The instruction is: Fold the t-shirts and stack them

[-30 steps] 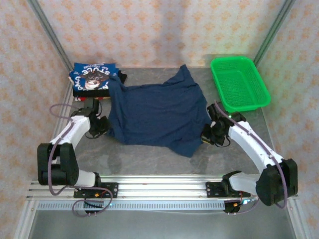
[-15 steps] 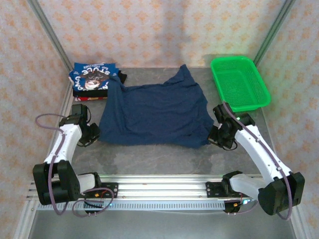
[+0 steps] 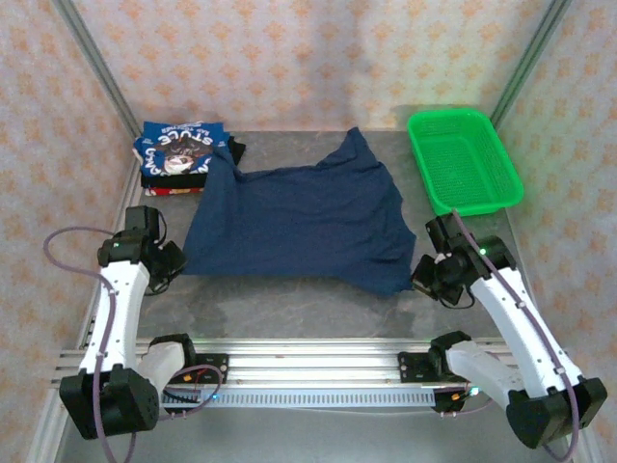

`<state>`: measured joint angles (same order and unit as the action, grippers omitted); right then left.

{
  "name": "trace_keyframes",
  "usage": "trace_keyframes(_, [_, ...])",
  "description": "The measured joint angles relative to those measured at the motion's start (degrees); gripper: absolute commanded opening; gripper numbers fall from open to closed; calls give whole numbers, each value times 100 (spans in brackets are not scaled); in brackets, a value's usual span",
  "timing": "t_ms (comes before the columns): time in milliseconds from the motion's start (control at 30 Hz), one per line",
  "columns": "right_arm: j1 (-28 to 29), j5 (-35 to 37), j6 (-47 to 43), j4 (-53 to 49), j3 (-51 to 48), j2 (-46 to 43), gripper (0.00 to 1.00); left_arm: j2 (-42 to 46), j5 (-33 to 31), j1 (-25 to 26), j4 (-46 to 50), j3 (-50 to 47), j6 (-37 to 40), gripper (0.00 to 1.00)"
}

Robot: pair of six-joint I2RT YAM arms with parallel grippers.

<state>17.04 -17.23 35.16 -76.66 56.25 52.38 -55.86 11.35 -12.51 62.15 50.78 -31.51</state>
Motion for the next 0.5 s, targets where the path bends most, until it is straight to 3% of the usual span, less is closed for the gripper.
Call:
trace_keyframes(267, [0, -120, 20, -461, 229, -136, 0, 907, -382, 0, 909, 409, -52, 0])
trace_keyframes(500, [0, 2, -85, -647, 400, 162, 0, 1178, -437, 0, 1150, -81, -411, 0])
